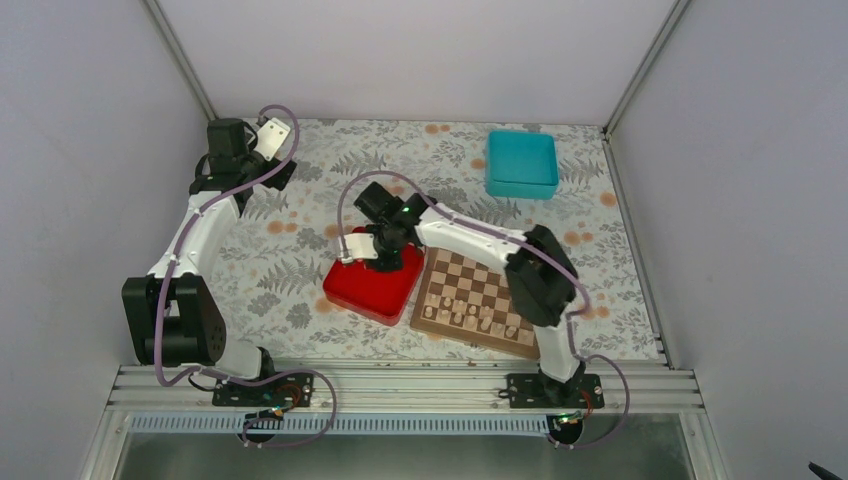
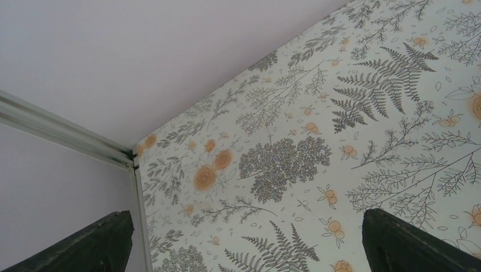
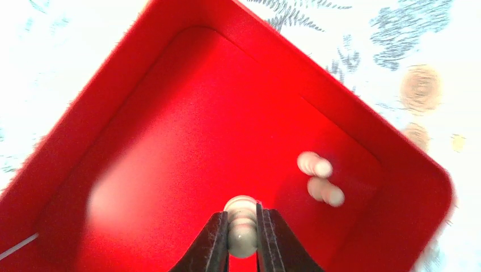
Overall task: Set up the chess pieces on the board
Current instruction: Pick up the chess piece from the storage box, then place the chess piece on the chessboard.
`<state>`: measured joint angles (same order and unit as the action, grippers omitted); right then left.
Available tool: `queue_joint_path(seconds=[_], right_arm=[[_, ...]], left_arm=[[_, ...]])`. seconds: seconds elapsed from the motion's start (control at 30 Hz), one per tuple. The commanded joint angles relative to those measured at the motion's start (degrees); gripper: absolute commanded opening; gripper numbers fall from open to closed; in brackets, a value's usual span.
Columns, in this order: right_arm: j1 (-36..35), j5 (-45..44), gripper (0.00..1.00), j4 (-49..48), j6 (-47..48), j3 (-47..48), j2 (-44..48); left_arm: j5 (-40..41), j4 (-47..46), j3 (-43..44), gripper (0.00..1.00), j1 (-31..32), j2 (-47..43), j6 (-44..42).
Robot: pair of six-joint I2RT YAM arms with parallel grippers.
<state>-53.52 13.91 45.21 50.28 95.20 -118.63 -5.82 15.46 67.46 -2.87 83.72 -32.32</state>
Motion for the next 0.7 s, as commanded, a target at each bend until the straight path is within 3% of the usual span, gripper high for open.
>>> queue_joint_path(seconds=[0.0,0.4,0.67], right_arm=[[1.5,-1.0,0.08,0.9,-2.1,-4.9,11.0],[19.1,-5.1,0.07,5.3,-3.6,-30.2,40.9],[28.2,-6.2,0.08,7.5,-1.6,-46.1,54.1]], left_arm=[[-0.7,-0.5,0.0,1.0,-0.3,-1.2,0.3],[-0.6,-0.3,0.3,1.0,-0.2,-0.9,0.5],[-0.5,0.0,0.7,1.0,-0.3,-0.9,0.7]])
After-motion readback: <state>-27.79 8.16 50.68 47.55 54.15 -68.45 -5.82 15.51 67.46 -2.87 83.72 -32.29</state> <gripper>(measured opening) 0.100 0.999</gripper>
